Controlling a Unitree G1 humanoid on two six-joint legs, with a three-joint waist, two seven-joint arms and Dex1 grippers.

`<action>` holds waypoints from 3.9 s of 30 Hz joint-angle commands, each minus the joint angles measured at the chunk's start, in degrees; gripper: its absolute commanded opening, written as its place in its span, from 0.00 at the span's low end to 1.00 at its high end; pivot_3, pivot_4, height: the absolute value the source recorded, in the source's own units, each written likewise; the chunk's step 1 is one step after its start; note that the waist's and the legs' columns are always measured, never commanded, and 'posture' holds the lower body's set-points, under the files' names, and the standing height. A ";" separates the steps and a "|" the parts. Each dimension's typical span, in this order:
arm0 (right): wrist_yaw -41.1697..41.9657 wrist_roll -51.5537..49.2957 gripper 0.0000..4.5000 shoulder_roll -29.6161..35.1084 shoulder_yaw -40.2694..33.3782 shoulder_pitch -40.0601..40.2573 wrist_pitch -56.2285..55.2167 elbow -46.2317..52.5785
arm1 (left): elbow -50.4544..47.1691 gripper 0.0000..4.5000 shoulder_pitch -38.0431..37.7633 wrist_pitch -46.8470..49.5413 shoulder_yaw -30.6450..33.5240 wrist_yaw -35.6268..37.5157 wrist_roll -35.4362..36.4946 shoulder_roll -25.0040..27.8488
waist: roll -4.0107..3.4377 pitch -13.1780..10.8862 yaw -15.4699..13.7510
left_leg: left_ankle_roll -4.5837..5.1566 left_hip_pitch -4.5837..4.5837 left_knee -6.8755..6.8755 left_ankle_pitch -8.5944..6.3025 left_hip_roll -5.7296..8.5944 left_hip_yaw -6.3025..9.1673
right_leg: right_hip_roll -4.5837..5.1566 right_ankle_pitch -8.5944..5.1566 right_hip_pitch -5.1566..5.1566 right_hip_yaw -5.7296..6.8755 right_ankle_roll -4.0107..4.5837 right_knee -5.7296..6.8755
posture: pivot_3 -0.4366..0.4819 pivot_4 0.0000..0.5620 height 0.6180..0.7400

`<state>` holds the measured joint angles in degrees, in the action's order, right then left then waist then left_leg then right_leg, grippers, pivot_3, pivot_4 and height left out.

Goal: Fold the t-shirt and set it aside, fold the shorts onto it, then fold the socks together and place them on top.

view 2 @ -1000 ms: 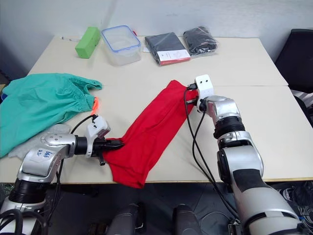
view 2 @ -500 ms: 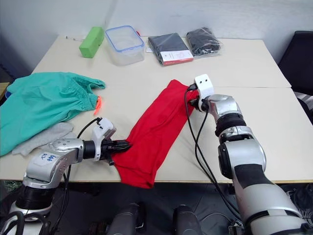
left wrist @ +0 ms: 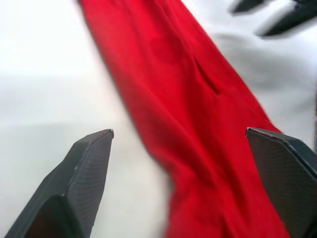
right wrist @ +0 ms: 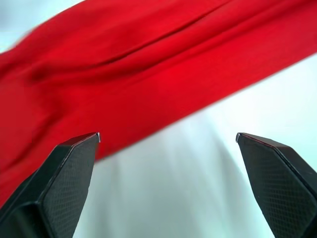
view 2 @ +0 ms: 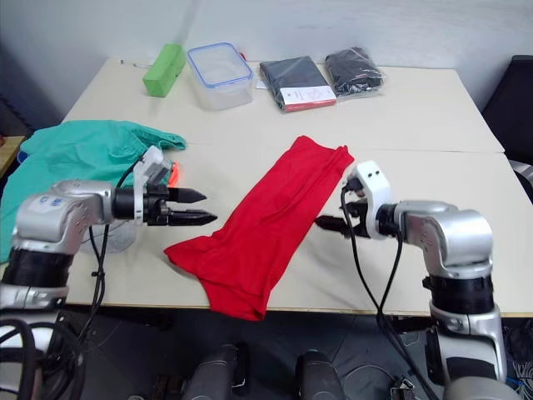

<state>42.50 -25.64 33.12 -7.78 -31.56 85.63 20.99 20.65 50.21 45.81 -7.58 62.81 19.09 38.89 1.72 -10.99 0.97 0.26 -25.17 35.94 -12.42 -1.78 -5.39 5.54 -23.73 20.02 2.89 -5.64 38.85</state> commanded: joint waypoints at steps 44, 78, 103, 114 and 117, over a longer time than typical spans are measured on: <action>-7.07 -12.16 0.01 -3.85 5.52 0.15 -1.42 -7.01 | 47.30 0.00 20.33 -22.00 4.92 -3.35 -16.82 -18.21 | 0.14 0.04 0.58 | 0.09 -0.05 0.08 -0.05 0.02 -0.44 | 0.11 0.00 0.55 0.14 -0.01 0.57 | 0.48 0.27 1.00; 18.92 0.63 0.44 16.82 16.10 -2.87 -32.47 -15.68 | -16.86 0.55 -11.57 3.15 7.92 -15.14 -2.93 -9.00 | 0.14 0.03 0.37 | 0.06 -0.07 0.17 -0.05 -0.01 -0.04 | 0.26 0.01 0.18 0.08 -0.03 0.27 | 0.48 0.27 1.00; 17.60 35.28 0.90 18.80 22.59 12.38 -130.01 -23.07 | 10.42 0.96 -10.02 -103.68 -11.71 1.84 -25.26 0.38 | 0.08 0.01 -0.22 | 0.29 1.16 0.10 -0.18 -0.01 -0.13 | 0.31 0.02 -1.55 0.74 -0.06 -0.96 | 0.48 0.27 1.00; 16.49 32.69 0.23 17.19 23.30 13.33 -126.43 -20.86 | 9.65 0.20 -11.99 -103.33 -14.85 2.31 -23.56 0.57 | 0.06 0.02 -0.32 | 0.29 1.11 0.14 -0.20 0.01 -0.03 | 0.34 0.02 -1.55 0.74 -0.05 -0.89 | 0.48 0.27 1.00; 16.46 31.86 0.01 17.37 23.07 13.85 -125.71 -20.42 | 8.56 0.01 -12.83 -102.75 -15.29 2.93 -22.62 0.85 | 0.06 0.02 -0.44 | 0.29 1.10 0.14 -0.21 0.01 0.01 | 0.36 0.02 -1.55 0.73 -0.05 -0.89 | 0.48 0.27 1.00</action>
<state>59.40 8.13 50.17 16.01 -18.20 -40.31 -1.19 31.49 37.88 -57.18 -21.95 65.18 -4.61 39.39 1.78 -10.97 0.53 0.56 -24.07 36.08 -12.63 -1.77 -5.38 5.90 -23.70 18.47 3.63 -5.69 37.96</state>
